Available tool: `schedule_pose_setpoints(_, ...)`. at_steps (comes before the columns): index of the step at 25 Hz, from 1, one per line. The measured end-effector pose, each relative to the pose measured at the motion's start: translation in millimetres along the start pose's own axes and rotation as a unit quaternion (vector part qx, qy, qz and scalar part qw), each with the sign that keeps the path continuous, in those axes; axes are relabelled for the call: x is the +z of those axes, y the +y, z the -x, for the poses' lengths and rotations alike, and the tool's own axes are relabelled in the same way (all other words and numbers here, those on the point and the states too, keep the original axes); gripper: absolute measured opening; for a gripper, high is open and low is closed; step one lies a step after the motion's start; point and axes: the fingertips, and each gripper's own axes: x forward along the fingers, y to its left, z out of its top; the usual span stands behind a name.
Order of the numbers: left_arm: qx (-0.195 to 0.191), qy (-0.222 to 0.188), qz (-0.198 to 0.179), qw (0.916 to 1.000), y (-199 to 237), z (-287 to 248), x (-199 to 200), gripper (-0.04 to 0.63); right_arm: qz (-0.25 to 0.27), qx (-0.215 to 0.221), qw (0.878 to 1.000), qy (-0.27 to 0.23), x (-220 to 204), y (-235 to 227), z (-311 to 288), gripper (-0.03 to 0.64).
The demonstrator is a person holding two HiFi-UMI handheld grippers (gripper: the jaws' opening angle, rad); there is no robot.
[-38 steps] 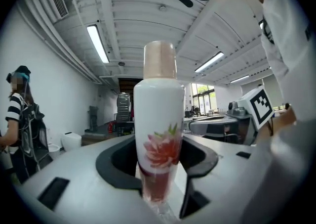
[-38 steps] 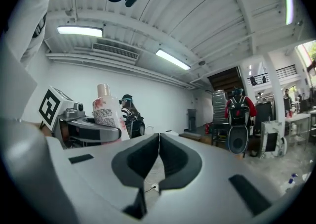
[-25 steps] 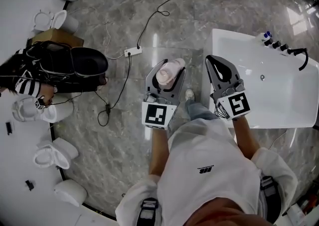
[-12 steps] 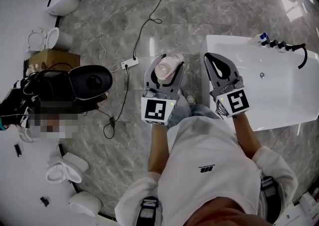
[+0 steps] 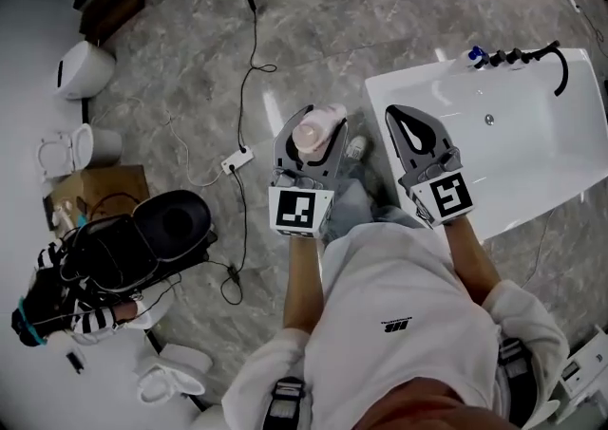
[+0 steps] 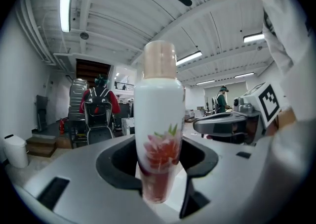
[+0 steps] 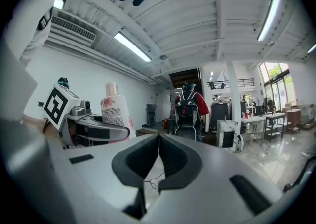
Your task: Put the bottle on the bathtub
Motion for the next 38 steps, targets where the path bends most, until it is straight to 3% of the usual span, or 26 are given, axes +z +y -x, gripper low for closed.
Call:
schedule_pose_setpoints(4,-0.069,0.002,-0.001,0.9976,-2,-55,-1,0.222,-0.005,-0.054,0.998,0.009,-7,-42,-12,-0.005)
schedule_pose_setpoints(10,-0.171,0.022,-0.003,0.985,-21,-147,-13,0.222,-0.036,-0.149,0.988,0.024,-25,-116,-21,-0.005)
schedule_pose_setpoints(18,-0.297,0.044,-0.007,0.9537,-64,-235,-46,0.222,-0.071,-0.269,0.96,0.046,-70,-193,-7,-0.005)
schedule_pose_setpoints(28,-0.39,0.079,-0.01,0.9173,-118,-322,-101,0.222,-0.113,-0.364,0.922,0.065,-140,-269,16,-0.005)
schedule_pose_setpoints(38,-0.429,0.103,-0.045,0.8962,-157,-392,-167,0.222,-0.146,-0.407,0.897,0.09,-227,-316,32,-0.005)
